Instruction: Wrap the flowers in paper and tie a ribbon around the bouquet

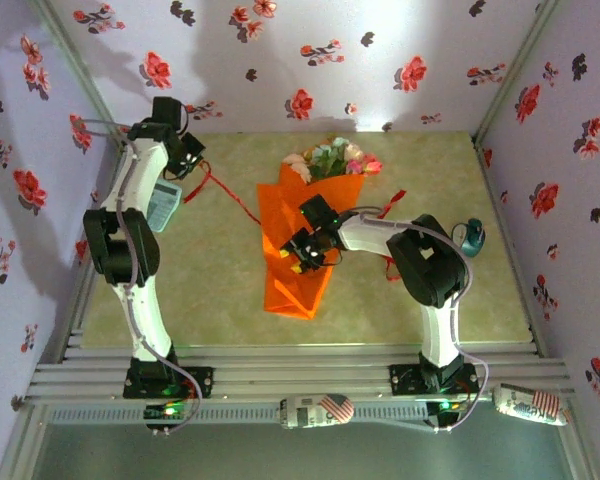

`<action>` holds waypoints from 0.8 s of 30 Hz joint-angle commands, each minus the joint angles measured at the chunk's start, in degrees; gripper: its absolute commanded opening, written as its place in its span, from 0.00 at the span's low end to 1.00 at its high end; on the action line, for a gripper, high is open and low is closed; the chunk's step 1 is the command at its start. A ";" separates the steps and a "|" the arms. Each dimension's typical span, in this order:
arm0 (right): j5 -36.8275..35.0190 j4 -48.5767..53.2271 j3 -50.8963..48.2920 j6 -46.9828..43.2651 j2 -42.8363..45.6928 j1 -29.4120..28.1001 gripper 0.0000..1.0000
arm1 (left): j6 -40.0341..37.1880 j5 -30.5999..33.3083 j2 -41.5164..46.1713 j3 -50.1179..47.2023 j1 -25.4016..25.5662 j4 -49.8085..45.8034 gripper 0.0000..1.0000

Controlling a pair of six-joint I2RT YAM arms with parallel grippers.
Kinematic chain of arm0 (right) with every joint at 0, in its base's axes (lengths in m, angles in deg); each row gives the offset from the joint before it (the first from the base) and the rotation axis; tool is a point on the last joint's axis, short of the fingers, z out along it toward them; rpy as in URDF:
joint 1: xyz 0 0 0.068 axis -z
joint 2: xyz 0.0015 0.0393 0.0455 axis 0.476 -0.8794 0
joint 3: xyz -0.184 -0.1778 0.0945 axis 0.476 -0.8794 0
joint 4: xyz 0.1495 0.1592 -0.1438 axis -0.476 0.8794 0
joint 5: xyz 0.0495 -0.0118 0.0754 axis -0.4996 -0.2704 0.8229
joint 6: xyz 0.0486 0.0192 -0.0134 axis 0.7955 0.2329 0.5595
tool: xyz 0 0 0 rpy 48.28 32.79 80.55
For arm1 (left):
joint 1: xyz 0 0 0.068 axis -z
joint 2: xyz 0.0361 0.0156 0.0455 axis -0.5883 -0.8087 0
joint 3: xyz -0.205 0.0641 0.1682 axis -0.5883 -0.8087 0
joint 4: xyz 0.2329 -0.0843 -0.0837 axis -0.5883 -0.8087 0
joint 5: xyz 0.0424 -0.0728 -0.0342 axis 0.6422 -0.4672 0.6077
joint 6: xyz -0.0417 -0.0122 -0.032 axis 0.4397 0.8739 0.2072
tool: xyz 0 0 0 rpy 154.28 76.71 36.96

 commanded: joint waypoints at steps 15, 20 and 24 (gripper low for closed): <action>0.83 -1.92 -1.92 0.44 -2.69 -0.63 0.42 | -6.95 -8.93 14.66 -9.21 26.60 15.76 0.00; 1.87 -10.44 -6.97 5.06 -2.31 -0.54 0.42 | -9.42 -15.99 8.22 -10.88 34.14 21.86 0.00; 1.27 -12.50 -9.06 5.56 -1.48 -0.55 0.42 | -8.32 -18.74 1.80 -10.61 33.95 20.73 0.28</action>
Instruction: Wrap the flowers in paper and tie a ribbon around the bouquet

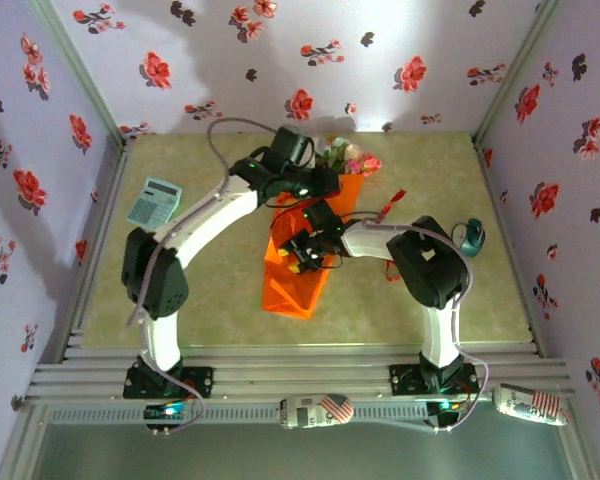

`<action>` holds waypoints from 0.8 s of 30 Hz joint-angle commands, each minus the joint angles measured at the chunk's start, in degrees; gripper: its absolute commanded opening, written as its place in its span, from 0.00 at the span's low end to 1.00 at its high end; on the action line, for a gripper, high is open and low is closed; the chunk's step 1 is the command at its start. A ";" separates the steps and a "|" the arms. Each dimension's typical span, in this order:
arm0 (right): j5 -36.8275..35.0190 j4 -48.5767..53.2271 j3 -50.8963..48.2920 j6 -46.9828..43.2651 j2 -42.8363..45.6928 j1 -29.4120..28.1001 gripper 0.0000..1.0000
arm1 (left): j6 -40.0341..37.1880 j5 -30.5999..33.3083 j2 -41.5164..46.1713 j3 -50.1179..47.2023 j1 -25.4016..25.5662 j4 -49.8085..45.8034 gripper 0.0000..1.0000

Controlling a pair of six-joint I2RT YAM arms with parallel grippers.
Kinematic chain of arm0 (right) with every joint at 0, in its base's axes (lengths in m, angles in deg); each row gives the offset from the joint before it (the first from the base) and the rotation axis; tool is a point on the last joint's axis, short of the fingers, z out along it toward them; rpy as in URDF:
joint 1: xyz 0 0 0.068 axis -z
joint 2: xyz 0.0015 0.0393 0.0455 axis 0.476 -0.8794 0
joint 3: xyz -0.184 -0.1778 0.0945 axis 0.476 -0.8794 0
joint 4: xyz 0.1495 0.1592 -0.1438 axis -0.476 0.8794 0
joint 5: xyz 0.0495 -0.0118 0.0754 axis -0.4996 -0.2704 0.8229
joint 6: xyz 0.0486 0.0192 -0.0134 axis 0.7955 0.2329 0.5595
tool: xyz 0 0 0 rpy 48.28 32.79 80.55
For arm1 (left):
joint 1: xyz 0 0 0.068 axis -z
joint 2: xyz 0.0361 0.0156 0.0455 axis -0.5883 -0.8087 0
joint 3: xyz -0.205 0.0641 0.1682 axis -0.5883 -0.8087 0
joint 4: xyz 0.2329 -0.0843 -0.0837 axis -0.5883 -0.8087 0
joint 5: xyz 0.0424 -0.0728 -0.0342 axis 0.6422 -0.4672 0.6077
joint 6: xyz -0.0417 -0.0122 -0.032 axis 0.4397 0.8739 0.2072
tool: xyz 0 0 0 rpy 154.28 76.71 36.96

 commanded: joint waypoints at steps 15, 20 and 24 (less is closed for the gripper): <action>-0.18 0.04 -1.71 1.32 -2.60 -0.58 0.42 | -0.18 19.00 4.21 8.44 -1.83 -21.36 0.67; -0.18 1.04 -0.53 0.51 -2.52 -0.60 0.43 | 17.44 8.94 10.97 -10.94 -5.02 -15.26 0.55; -0.34 1.84 0.41 -0.19 -2.42 -0.64 0.43 | 32.79 3.13 12.69 -25.95 -5.87 -1.63 0.55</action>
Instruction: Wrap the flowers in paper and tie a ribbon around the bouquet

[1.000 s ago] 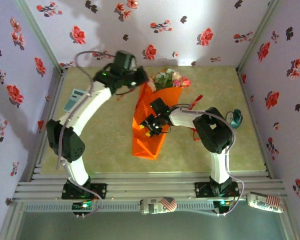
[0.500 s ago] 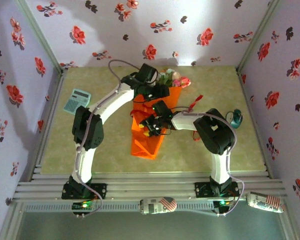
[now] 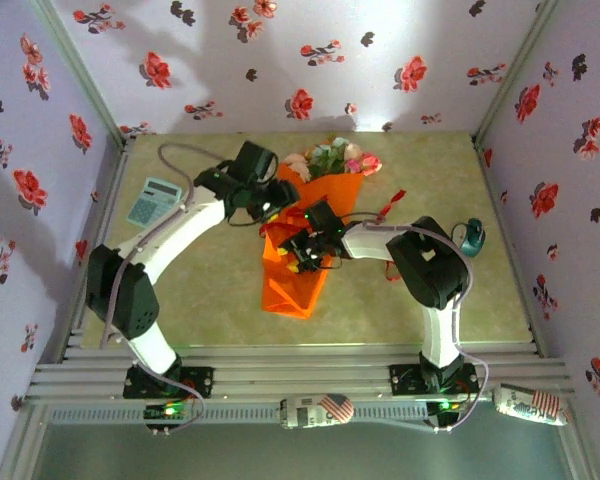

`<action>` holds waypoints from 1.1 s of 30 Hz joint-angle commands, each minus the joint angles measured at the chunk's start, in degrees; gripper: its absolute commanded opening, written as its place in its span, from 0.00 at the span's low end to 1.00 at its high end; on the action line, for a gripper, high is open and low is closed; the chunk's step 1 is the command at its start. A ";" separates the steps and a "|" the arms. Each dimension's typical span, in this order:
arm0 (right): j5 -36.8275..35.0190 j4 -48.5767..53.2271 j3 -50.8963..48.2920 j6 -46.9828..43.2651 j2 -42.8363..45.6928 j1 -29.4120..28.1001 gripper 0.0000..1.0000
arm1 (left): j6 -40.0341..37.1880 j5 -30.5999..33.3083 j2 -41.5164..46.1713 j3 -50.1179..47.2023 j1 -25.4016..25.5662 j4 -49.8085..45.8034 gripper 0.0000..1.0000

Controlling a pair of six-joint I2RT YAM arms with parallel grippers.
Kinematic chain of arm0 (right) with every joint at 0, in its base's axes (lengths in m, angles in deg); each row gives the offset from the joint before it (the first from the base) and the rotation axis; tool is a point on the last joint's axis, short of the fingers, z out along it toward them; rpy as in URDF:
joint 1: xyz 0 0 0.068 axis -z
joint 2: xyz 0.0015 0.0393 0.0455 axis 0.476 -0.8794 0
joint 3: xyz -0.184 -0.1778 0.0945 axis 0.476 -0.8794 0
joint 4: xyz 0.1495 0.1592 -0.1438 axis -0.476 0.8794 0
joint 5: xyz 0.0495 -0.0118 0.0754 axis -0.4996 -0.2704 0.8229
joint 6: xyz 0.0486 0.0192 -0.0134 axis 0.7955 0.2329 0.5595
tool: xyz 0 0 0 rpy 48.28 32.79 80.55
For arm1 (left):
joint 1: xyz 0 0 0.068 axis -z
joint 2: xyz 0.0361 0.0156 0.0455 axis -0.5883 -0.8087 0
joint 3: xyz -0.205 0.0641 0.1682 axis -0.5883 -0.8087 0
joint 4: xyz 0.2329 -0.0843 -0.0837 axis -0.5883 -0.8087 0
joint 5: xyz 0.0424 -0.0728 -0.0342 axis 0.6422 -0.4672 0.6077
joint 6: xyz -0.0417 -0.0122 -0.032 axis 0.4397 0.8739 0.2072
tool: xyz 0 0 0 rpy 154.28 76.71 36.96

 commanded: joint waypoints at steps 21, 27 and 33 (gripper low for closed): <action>-13.50 25.97 8.40 -14.08 11.27 4.48 0.45 | 24.51 -2.96 -10.35 -15.12 -7.30 16.09 0.61; -17.05 33.64 18.70 -15.82 6.04 9.37 0.48 | 24.22 -3.74 -10.61 -16.00 -7.42 16.36 0.58; -18.78 38.89 30.52 -15.31 -3.02 10.09 0.49 | 23.64 -4.30 -10.64 -16.52 -7.58 16.10 0.56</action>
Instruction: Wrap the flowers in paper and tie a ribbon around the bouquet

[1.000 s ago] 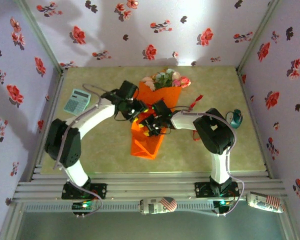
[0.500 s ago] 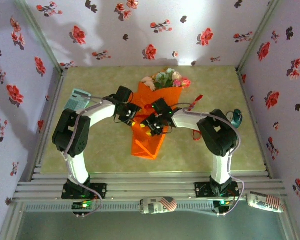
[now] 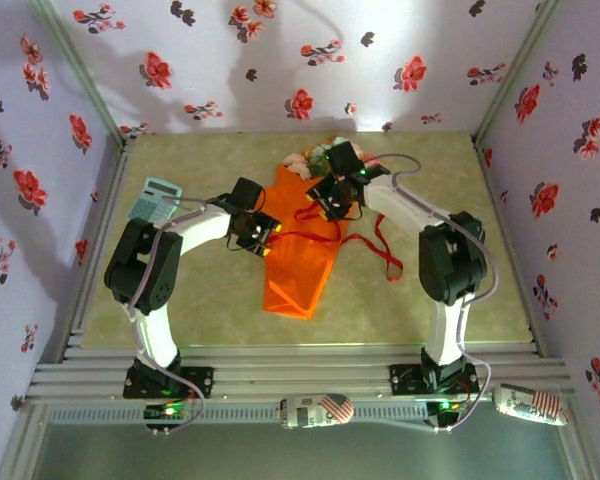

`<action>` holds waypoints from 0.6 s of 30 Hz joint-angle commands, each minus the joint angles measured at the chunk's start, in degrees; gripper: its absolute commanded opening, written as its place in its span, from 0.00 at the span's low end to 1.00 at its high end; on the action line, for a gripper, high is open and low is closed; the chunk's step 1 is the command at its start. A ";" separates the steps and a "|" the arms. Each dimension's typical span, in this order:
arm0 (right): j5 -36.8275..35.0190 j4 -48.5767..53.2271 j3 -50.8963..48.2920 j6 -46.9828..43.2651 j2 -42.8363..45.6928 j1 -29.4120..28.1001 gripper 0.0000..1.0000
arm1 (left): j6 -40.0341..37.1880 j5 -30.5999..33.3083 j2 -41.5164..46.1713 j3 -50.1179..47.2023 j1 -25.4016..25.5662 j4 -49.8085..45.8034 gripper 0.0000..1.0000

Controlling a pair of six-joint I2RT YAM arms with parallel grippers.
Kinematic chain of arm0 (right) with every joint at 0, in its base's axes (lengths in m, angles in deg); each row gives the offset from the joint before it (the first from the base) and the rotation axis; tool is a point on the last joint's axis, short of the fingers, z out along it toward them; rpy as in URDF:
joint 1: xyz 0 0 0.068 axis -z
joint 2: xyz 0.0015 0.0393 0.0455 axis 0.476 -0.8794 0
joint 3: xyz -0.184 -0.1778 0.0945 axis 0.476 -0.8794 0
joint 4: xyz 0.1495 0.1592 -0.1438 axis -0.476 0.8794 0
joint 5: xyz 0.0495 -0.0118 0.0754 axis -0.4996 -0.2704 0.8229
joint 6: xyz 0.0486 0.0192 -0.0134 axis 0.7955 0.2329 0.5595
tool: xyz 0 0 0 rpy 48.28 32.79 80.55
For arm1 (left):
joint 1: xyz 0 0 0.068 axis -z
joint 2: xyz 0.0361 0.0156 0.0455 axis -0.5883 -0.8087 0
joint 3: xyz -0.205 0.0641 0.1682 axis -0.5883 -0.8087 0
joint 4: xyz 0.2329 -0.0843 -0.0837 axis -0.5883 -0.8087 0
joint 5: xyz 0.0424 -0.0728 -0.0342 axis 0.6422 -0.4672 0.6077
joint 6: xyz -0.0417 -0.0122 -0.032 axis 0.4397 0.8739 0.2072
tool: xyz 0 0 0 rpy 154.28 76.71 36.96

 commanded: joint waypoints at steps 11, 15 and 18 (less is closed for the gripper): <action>-4.44 8.78 15.08 -4.07 -14.42 2.27 0.47 | -0.67 -0.84 -0.10 -0.97 -0.72 -0.05 0.51; -4.61 10.55 20.67 -4.69 -18.91 2.83 0.40 | -0.88 -1.03 -0.20 -0.90 -0.75 -0.07 0.48; -5.49 10.56 21.08 -4.65 -18.89 4.38 0.08 | -0.89 -1.19 -0.56 -0.64 -0.72 -0.16 0.47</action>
